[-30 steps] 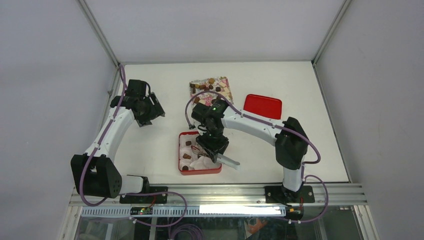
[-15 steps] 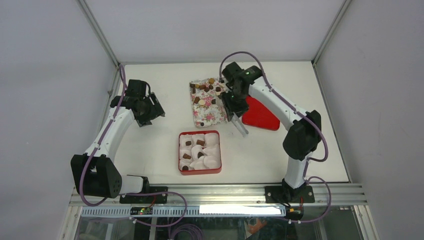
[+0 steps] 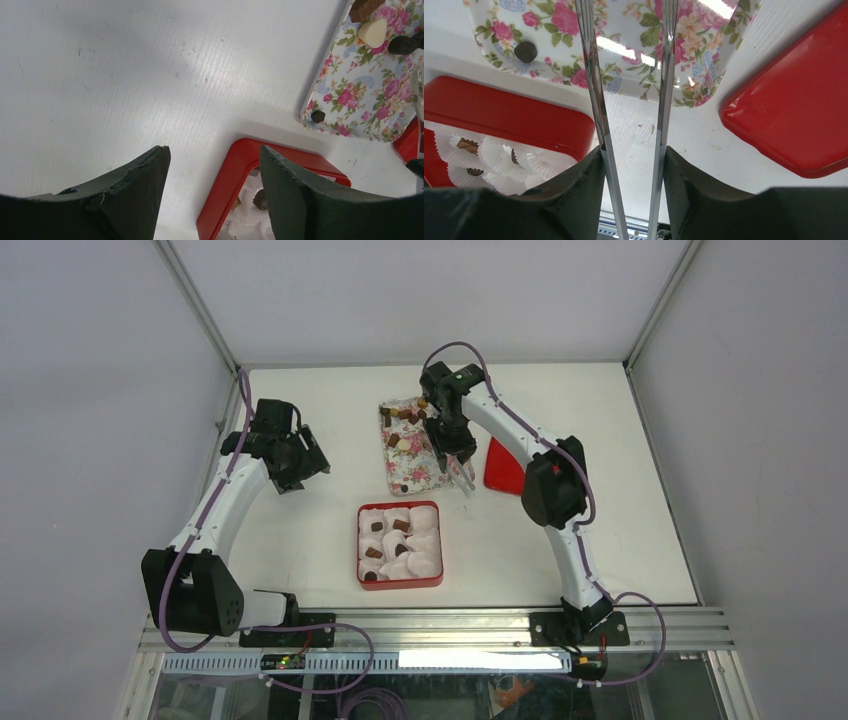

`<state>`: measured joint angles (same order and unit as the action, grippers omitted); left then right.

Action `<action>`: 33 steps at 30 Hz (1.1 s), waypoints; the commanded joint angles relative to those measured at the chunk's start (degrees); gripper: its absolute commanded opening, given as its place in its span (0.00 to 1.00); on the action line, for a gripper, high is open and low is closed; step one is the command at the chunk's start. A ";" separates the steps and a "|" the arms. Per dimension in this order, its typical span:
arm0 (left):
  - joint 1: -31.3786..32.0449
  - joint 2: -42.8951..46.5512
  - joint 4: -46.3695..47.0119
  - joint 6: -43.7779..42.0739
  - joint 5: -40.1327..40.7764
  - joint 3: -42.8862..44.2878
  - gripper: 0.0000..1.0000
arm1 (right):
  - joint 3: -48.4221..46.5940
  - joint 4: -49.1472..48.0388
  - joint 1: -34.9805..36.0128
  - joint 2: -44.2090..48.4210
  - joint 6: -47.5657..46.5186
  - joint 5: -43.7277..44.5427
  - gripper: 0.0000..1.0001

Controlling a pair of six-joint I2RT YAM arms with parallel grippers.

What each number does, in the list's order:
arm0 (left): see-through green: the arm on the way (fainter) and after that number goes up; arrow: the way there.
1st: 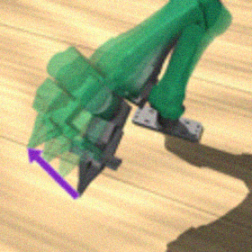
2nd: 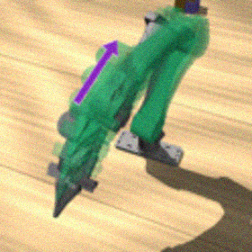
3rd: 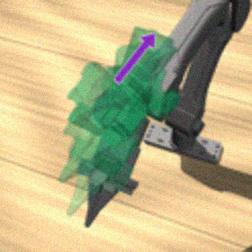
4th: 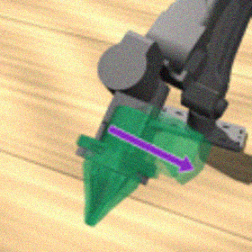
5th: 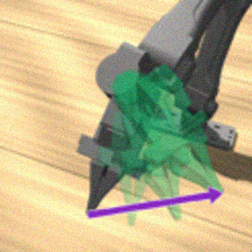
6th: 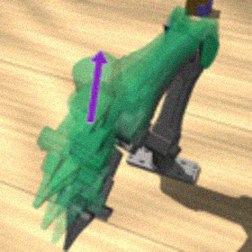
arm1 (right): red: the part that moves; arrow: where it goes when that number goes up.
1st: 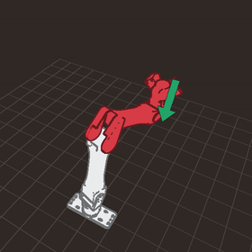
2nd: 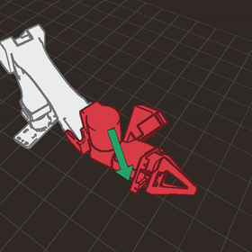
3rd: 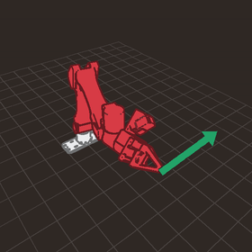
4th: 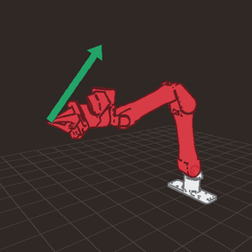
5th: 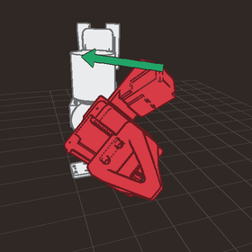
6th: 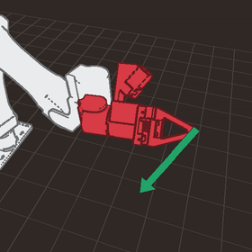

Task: Pack the chocolate

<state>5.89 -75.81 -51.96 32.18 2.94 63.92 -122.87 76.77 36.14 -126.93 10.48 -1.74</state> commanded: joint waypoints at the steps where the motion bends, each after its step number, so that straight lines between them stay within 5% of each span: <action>1: -0.70 1.98 1.08 -0.45 0.40 0.93 0.68 | -3.69 0.16 -0.46 -0.59 1.72 -0.47 0.47; 12: -0.88 2.19 1.09 -0.63 0.41 0.48 0.68 | -1.83 -2.41 -0.46 -3.33 4.07 -0.26 0.48; 33: -0.88 2.33 0.66 -1.07 1.32 1.07 0.68 | -13.76 -1.14 -0.37 -12.30 3.28 -1.86 0.51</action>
<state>5.52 -75.50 -51.99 32.16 3.03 63.90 -131.52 75.40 35.81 -138.54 14.04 -2.46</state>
